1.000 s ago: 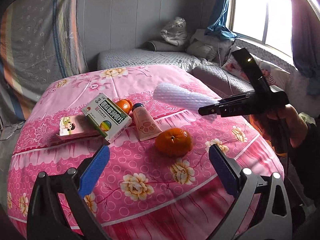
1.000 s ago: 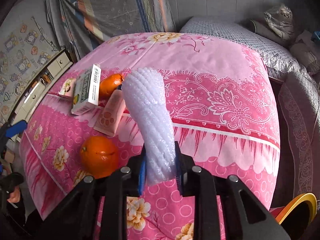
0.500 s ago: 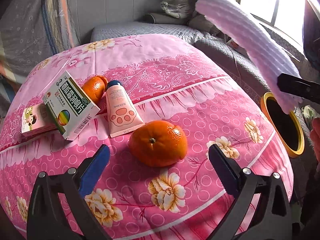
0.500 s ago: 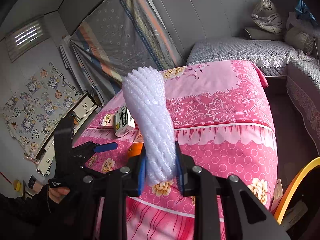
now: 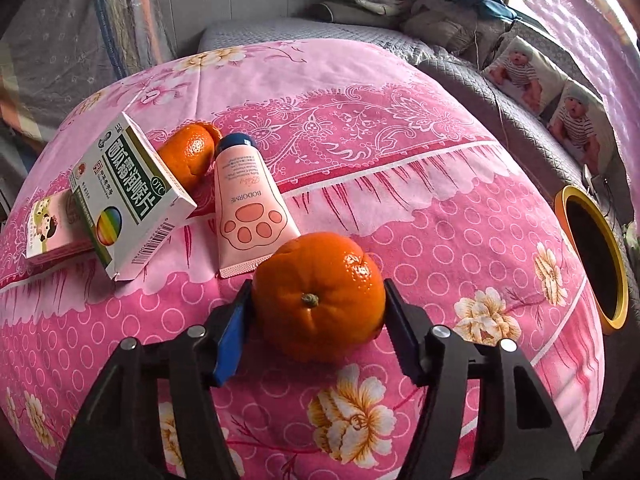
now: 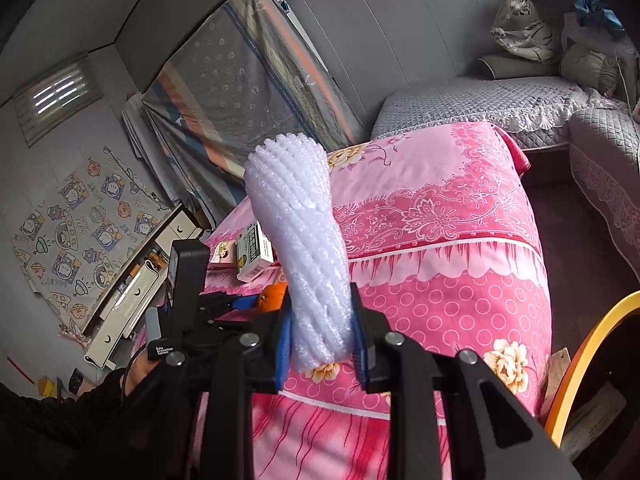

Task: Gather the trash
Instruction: 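Grasp the large orange with the left tool while the right holds the foam sleeve, then carry the orange and foam sleeve over the bin with both tools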

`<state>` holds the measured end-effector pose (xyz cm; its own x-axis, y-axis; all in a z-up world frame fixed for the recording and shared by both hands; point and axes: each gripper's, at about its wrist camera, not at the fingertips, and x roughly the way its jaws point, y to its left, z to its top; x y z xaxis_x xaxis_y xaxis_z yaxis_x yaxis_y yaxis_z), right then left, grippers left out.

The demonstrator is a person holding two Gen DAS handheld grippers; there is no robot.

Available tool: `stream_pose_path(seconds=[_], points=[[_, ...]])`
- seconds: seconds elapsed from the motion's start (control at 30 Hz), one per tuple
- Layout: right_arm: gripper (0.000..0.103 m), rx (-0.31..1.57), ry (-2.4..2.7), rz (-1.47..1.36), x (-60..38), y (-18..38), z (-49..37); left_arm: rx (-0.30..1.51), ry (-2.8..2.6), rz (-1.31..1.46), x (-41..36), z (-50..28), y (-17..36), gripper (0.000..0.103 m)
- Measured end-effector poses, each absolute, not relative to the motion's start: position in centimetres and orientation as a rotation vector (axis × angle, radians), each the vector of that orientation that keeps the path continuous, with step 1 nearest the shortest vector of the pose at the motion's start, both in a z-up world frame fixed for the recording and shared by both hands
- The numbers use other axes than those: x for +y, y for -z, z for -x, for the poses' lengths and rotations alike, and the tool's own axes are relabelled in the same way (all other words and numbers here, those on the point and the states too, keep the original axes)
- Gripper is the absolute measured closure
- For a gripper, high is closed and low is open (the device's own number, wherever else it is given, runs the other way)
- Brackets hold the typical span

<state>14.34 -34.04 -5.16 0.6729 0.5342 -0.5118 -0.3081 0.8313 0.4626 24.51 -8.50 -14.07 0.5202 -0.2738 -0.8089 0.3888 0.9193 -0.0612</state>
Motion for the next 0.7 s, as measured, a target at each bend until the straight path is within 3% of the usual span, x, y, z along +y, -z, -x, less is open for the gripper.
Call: stream_pose_path(seconds=[0.13,0.47,0.7], points=[[0.08,0.679,-0.485,-0.37,-34.4,4.8,-13.5,0.906,0.434,-0.092,-7.8,-22.7,12.2,0.058],[0.08,0.686,-0.468,-0.434,-35.0,5.1,-11.7,0.615,0.418,-0.088,-7.0,-16.0,4.0,0.059],[0.08,0.673,-0.418,-0.454,-36.0,4.6,-9.7,0.537,0.475,-0.087,-8.7,-14.0,1.5,0.058]])
